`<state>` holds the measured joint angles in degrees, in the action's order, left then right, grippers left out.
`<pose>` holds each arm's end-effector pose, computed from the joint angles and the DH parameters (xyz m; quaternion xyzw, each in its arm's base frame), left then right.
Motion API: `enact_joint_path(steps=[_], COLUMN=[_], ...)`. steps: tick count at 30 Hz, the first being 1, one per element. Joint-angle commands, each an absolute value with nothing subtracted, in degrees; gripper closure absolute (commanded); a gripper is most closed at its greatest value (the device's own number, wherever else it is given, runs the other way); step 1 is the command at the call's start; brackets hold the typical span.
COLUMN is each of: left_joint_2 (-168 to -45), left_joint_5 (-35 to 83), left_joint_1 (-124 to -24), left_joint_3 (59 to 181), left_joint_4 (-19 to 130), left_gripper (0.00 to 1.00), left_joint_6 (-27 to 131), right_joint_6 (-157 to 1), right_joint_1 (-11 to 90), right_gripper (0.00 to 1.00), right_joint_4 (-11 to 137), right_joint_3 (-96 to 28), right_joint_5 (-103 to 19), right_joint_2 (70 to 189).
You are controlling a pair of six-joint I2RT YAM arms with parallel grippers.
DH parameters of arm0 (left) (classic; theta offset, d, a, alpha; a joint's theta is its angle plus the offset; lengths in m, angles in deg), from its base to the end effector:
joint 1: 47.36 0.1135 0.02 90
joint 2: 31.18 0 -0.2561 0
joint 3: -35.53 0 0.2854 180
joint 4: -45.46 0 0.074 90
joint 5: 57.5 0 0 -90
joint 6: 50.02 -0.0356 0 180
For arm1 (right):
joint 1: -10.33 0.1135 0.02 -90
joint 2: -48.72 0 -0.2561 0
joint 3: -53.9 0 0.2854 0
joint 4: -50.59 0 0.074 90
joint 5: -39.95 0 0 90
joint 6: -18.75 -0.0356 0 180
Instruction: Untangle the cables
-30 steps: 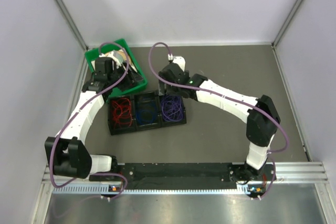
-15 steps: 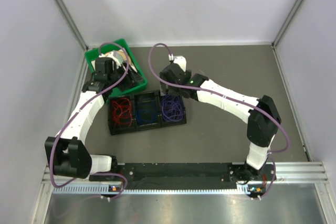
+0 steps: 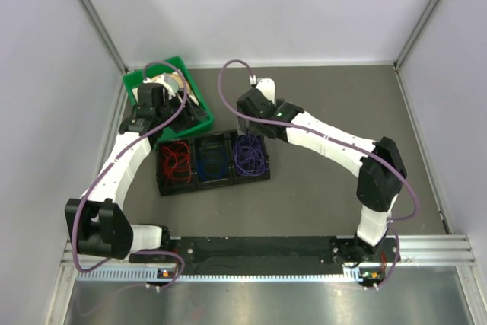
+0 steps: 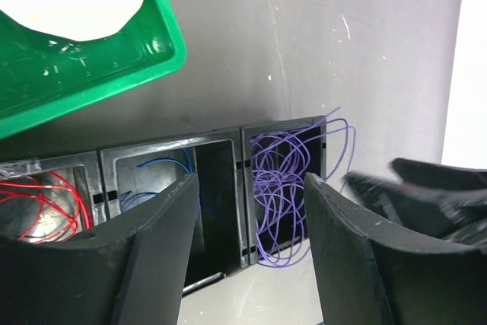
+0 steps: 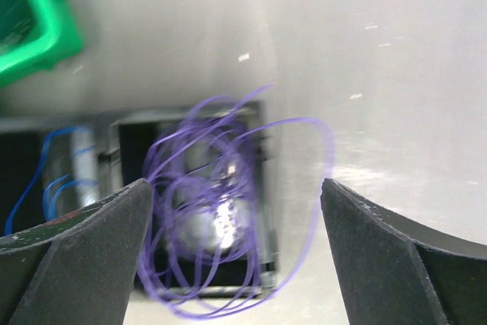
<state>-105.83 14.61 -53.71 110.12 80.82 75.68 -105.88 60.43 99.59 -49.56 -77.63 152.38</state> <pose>0.3223 -0.0469 0.2976 -0.1534 0.8673 -0.2915 0.3732 0.2916 0.3230 0.2815 -0.0402 0.9132 0.0630 0.4007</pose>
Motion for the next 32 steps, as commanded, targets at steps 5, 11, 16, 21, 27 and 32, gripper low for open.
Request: enact_joint_path(steps=[5,11,16,21,27,32], left_joint_2=[-105.0,-104.7,-102.3,-101.1,-100.6,-100.9], left_joint_5=[18.0,19.7,23.4,26.3,27.1,25.7], left_joint_1=[-52.8,-51.6,-50.9,-49.7,-49.3,-49.3], left_joint_3=[112.7,115.7,115.8,116.8,116.9,116.0], left_joint_4=[82.4,85.4,86.7,89.1,89.9,88.8], left_gripper=[0.37,0.37,0.36,0.28,0.20,0.20], left_joint_6=[71.2,68.2,67.8,66.1,66.6,67.5], right_joint_6=[-106.1,-102.1,-102.2,-104.8,-107.2,-108.2], right_joint_1=[53.6,50.7,48.1,44.4,38.4,37.9], right_gripper=[0.05,0.01,0.01,0.01,0.01,0.01], right_joint_4=[104.8,104.4,104.5,106.9,107.0,105.7], right_joint_3=[-50.2,-44.1,-37.9,-30.4,-22.2,-19.6], right_joint_5=[-86.0,-92.7,-93.7,-96.7,-93.6,-93.4], right_joint_2=[143.2,134.4,128.1,121.3,113.6,110.3])
